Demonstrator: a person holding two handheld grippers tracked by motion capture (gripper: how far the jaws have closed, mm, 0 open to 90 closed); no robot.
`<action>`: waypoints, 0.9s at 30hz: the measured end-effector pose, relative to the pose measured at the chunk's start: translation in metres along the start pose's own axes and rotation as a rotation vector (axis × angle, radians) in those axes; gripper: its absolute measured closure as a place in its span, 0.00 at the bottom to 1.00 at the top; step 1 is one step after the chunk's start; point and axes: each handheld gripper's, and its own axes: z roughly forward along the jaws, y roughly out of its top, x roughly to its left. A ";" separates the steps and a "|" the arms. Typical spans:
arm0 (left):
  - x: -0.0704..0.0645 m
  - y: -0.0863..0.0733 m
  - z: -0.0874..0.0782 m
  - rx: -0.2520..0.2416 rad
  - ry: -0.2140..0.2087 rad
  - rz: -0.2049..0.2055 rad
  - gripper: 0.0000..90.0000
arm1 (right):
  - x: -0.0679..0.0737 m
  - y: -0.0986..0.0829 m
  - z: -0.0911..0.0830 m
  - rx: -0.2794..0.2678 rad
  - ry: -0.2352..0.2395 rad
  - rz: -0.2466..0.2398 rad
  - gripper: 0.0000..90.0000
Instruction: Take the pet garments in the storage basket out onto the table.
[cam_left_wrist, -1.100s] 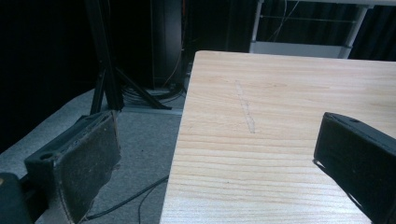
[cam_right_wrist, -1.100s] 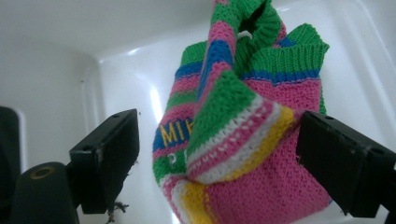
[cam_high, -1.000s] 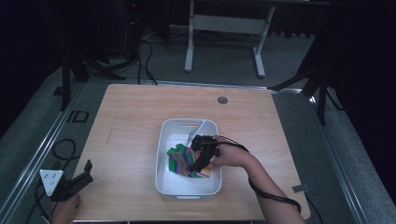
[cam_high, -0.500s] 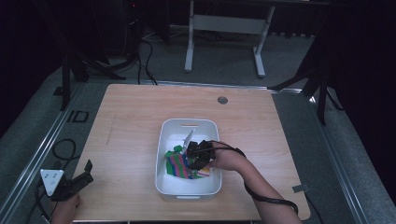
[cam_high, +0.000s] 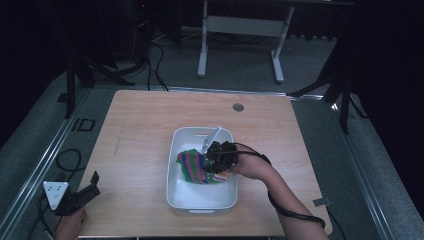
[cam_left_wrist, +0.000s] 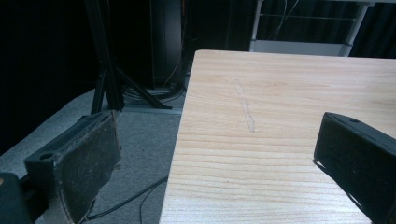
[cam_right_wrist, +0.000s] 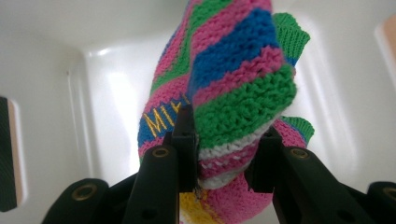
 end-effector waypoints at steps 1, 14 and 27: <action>0.000 0.000 0.000 0.000 -0.001 -0.001 0.01 | 0.000 0.001 -0.004 -0.009 0.000 -0.002 0.77; 0.000 0.000 0.000 0.000 0.001 0.001 0.01 | -0.001 0.015 -0.068 -0.155 -0.065 -0.013 0.77; 0.000 0.000 0.000 0.000 0.003 0.001 0.01 | -0.006 0.023 -0.113 -0.210 -0.120 -0.009 0.77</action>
